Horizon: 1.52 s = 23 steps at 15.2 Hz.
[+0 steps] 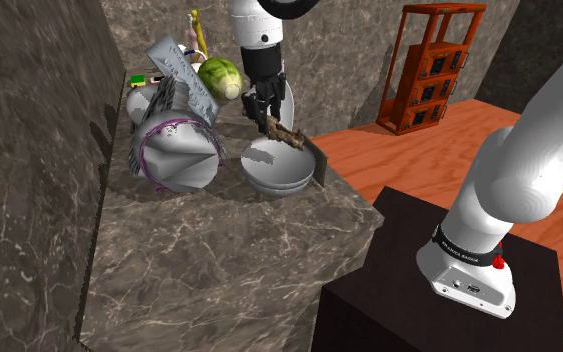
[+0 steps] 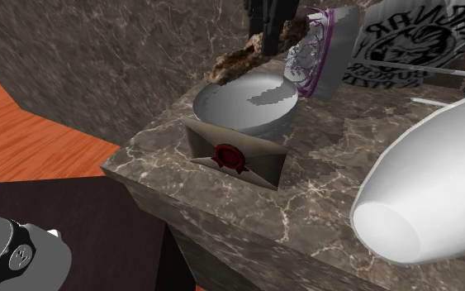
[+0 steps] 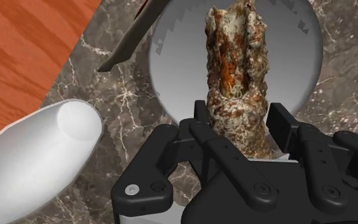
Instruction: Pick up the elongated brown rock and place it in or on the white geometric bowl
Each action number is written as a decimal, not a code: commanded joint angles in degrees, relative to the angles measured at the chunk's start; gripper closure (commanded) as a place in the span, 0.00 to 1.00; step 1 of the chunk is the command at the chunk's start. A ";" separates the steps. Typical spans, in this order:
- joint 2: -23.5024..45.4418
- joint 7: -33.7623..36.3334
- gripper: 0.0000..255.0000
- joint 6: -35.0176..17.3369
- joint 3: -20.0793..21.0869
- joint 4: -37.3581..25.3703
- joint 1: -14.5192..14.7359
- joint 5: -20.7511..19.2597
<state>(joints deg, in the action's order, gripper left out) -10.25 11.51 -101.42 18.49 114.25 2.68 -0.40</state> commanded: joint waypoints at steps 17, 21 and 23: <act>0.97 0.59 0.00 -7.31 0.29 6.36 0.10 -0.27; 0.99 0.61 0.00 -7.30 0.30 6.33 0.11 -0.27; 0.75 0.53 0.00 -5.37 0.28 4.63 0.11 -0.19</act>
<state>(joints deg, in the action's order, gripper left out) -9.39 12.12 -107.87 18.80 119.84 2.81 -0.63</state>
